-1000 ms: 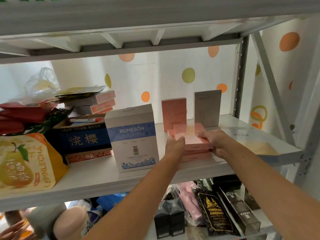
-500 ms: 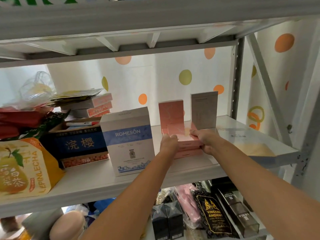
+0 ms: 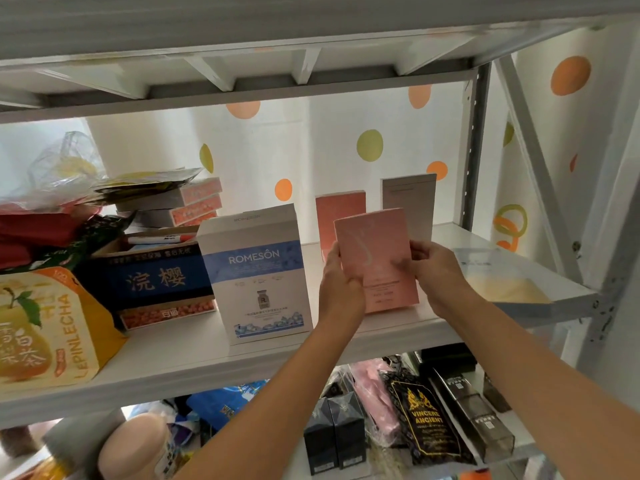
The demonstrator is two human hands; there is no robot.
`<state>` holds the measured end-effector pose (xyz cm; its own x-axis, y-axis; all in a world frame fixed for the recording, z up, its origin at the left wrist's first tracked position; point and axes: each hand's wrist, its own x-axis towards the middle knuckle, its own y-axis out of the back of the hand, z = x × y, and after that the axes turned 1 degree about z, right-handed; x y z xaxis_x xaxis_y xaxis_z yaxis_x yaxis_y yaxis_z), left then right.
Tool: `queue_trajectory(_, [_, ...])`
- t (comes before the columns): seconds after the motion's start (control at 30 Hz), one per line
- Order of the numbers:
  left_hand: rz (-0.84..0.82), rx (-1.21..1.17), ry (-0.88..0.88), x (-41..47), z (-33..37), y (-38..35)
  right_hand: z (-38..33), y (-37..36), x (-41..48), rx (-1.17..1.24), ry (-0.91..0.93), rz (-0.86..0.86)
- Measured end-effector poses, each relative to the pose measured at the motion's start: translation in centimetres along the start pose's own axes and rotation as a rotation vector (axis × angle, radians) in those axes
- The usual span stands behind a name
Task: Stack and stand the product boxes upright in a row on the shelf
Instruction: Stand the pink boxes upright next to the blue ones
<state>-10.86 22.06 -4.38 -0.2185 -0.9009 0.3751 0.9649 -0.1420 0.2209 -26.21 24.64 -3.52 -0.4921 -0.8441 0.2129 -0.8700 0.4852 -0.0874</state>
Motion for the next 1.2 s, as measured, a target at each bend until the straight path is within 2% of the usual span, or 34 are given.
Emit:
queue_trajectory(0.2, [0.003, -0.051, -0.068, -2.9, -1.7, 0.8, 2.2, -0.3, -2.4, 0.088, 0.112, -0.045])
queue_trajectory(0.5, [0.002, -0.095, 0.101, -4.4, -3.1, 0.8, 2.1, -0.4, -2.5, 0.095, 0.102, -0.181])
queue_trajectory(0.83, [-0.135, -0.04, 0.138, -4.4, -1.3, 0.2, 1.2, 0.6, -2.0, 0.126, 0.103, -0.121])
queue_trajectory(1.2, [-0.098, -0.061, 0.161, -4.4, -1.5, -0.1, 1.3, 2.4, -1.7, 0.014, 0.112, -0.178])
